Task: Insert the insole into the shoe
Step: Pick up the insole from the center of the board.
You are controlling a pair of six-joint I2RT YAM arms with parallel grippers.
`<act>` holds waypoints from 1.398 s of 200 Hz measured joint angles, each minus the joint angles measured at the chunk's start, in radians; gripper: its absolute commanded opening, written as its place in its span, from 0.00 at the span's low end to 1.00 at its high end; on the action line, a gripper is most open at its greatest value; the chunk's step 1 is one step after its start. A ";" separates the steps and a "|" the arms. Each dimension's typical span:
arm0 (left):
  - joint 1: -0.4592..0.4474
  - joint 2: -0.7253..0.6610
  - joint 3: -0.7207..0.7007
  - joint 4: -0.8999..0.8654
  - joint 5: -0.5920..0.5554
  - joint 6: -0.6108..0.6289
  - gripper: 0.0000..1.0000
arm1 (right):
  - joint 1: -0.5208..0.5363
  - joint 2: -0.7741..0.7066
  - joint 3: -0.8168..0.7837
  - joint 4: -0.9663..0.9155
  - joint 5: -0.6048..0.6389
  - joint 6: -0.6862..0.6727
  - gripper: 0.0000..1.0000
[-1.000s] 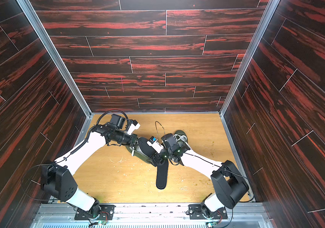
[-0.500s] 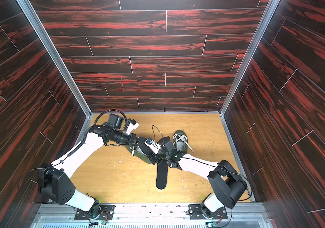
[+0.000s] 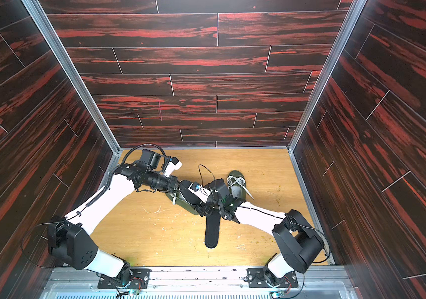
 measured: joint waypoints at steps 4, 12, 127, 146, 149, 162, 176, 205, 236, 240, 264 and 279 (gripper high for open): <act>0.000 -0.002 -0.004 0.004 0.002 -0.002 0.00 | -0.002 0.000 -0.003 0.007 -0.008 0.000 0.99; 0.000 -0.007 -0.011 0.011 0.004 -0.008 0.00 | -0.005 0.000 -0.007 0.019 -0.018 0.000 0.98; 0.013 -0.031 -0.046 0.063 0.007 -0.047 0.00 | -0.044 -0.013 -0.073 0.166 -0.165 0.055 0.74; 0.013 -0.036 -0.058 0.069 0.010 -0.036 0.00 | -0.051 -0.026 -0.089 0.174 -0.181 0.072 0.72; 0.013 -0.037 -0.059 0.069 0.011 -0.034 0.00 | -0.052 -0.027 -0.091 0.174 -0.183 0.073 0.72; 0.013 -0.042 -0.064 0.071 0.021 -0.018 0.00 | -0.056 -0.031 -0.095 0.176 -0.201 0.088 0.71; 0.013 -0.052 -0.074 0.077 0.040 0.003 0.00 | -0.064 -0.032 -0.095 0.175 -0.228 0.107 0.82; 0.013 -0.080 -0.096 0.096 0.079 0.027 0.00 | -0.080 -0.032 -0.094 0.158 -0.251 0.113 0.98; 0.013 -0.082 -0.098 0.107 0.109 0.038 0.00 | -0.085 -0.032 -0.093 0.147 -0.260 0.095 0.98; 0.013 -0.083 -0.100 0.108 0.113 0.039 0.00 | -0.085 -0.032 -0.093 0.145 -0.261 0.093 0.98; 0.013 -0.083 -0.107 0.117 0.122 0.041 0.00 | -0.085 -0.032 -0.089 0.145 -0.272 0.074 0.92; 0.013 -0.083 -0.107 0.119 0.120 0.042 0.00 | -0.085 -0.032 -0.087 0.146 -0.279 0.068 0.86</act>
